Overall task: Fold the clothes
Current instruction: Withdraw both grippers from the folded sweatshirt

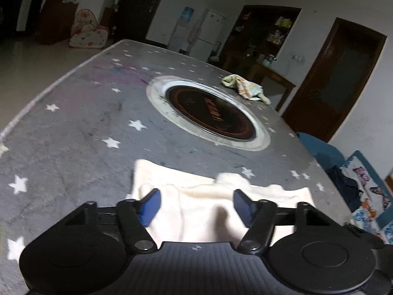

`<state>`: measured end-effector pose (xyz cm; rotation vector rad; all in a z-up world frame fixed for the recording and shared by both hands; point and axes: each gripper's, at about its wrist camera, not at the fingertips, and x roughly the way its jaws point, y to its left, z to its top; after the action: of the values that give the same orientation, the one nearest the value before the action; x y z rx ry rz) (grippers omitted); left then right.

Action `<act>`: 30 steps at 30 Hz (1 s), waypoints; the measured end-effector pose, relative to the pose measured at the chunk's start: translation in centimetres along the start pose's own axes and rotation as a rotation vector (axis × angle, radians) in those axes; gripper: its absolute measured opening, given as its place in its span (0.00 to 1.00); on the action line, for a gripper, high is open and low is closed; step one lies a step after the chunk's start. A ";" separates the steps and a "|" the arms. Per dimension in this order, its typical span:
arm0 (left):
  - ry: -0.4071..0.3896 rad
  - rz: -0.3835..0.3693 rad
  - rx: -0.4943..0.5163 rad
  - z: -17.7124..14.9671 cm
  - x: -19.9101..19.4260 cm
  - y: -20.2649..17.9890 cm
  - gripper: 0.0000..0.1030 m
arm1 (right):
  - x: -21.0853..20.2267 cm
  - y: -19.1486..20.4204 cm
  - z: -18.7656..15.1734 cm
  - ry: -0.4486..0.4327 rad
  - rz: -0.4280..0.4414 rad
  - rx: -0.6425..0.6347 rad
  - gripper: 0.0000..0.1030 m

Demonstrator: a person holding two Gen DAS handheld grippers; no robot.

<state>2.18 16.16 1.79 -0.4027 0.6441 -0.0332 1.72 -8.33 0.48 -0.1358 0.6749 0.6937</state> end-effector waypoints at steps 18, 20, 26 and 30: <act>0.023 0.040 0.142 0.3 2.1 -3.8 0.26 | 0.0 -0.1 -0.2 -0.012 0.007 0.002 1.00; 0.023 0.042 0.140 0.4 2.6 -3.7 0.25 | 0.0 -0.1 -0.3 -0.014 0.009 0.002 1.00; 0.008 0.073 0.175 0.4 3.6 -4.1 0.28 | 0.0 0.0 -0.3 -0.012 0.010 -0.005 1.00; 0.005 0.067 0.158 0.5 3.5 -3.8 0.28 | 0.0 -0.1 -0.3 -0.011 0.012 -0.007 1.00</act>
<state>5.64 12.33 1.57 -0.2288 0.6547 -0.0208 1.62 -8.51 0.22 -0.1349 0.6634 0.7081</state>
